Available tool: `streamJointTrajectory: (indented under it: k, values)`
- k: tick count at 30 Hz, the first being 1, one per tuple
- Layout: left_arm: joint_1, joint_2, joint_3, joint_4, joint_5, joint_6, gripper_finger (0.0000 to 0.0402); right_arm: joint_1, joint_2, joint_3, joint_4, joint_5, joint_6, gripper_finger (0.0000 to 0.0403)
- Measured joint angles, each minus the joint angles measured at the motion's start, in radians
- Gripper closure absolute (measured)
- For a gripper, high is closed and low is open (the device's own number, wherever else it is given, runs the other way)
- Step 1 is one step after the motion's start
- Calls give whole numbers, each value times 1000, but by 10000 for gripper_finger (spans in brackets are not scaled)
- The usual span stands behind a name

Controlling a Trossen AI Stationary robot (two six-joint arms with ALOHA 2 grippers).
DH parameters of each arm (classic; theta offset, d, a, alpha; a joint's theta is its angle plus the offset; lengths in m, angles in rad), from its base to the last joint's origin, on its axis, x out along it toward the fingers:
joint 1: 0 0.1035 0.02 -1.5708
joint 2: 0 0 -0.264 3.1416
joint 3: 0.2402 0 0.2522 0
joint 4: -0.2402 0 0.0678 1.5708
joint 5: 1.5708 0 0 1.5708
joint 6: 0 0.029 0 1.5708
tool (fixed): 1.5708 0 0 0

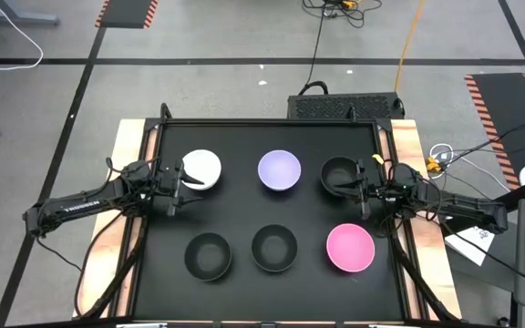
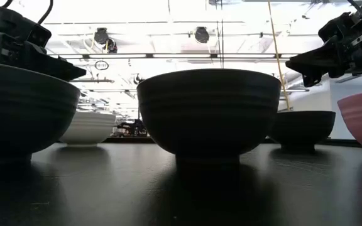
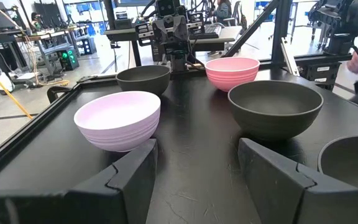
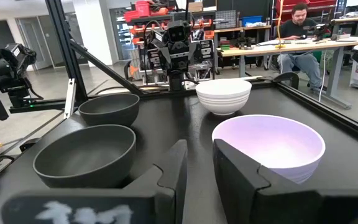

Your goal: Nest bowls inside each other

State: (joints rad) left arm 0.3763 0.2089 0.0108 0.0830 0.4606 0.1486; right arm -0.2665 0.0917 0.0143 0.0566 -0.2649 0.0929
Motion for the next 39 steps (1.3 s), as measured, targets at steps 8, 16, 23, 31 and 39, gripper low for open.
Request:
streamJointTrajectory:
  k: [8,16,23,31,39]
  values:
    - [0,0,0,0,0,0,172,0,0,0,0,0,0,334]
    - [0,0,0,0,0,0,172,0,0,0,5,0,0,334]
    - [0,0,0,0,0,0,172,0,0,0,67,-1,0,334]
    - [0,0,0,0,0,0,172,0,0,0,117,-1,0,334]
    - [0,0,0,0,0,0,172,0,0,0,118,-1,0,334]
